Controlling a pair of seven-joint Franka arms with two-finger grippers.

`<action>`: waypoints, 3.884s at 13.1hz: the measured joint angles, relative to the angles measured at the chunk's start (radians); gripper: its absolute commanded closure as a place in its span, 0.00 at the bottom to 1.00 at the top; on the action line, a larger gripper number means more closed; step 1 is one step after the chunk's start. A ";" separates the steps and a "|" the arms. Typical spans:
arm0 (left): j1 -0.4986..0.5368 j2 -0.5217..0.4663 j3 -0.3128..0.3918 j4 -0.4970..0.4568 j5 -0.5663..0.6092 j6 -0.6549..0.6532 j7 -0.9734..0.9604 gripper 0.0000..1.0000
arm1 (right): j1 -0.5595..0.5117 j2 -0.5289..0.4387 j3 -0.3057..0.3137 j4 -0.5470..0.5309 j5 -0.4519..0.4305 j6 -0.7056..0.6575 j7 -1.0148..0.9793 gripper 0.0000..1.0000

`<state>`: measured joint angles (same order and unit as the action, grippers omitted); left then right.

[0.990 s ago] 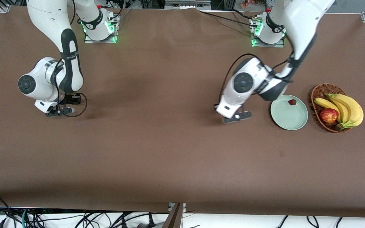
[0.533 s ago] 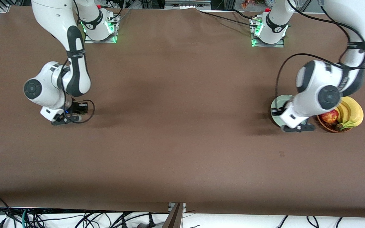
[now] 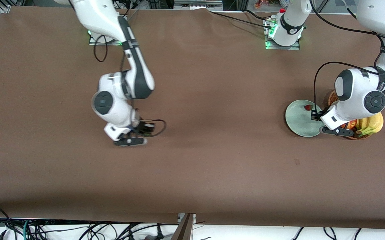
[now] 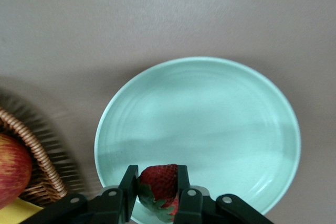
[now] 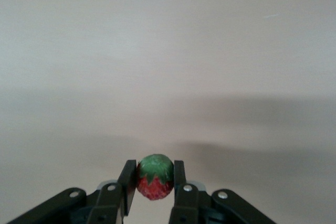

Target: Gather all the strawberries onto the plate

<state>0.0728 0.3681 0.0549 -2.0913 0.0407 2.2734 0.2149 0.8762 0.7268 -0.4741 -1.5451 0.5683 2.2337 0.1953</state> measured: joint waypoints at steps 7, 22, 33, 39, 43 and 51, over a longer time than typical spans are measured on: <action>-0.004 0.016 0.000 -0.001 0.000 0.039 0.039 0.00 | 0.171 0.227 0.146 0.260 0.000 0.274 0.642 0.76; -0.031 -0.181 -0.247 -0.001 -0.003 -0.066 -0.311 0.00 | 0.169 0.161 -0.019 0.404 -0.011 -0.083 0.705 0.00; -0.130 0.167 -0.546 0.202 0.311 0.045 -1.200 0.00 | 0.040 -0.230 -0.217 0.227 -0.168 -0.601 0.224 0.00; -0.153 0.415 -0.559 0.405 0.370 0.048 -1.294 0.00 | -0.467 -0.532 0.299 0.022 -0.447 -0.610 0.116 0.00; -0.153 0.433 -0.560 0.425 0.370 0.048 -1.294 0.55 | -0.690 -0.681 0.472 -0.097 -0.476 -0.609 -0.008 0.00; -0.153 0.433 -0.560 0.432 0.370 0.046 -1.307 0.95 | -0.705 -0.719 0.476 -0.116 -0.528 -0.602 -0.107 0.00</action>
<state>-0.0804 0.8011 -0.5053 -1.6594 0.4103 2.3190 -1.0919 0.1710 0.0083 0.0015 -1.6614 0.0401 1.6317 0.0885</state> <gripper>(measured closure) 0.665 0.000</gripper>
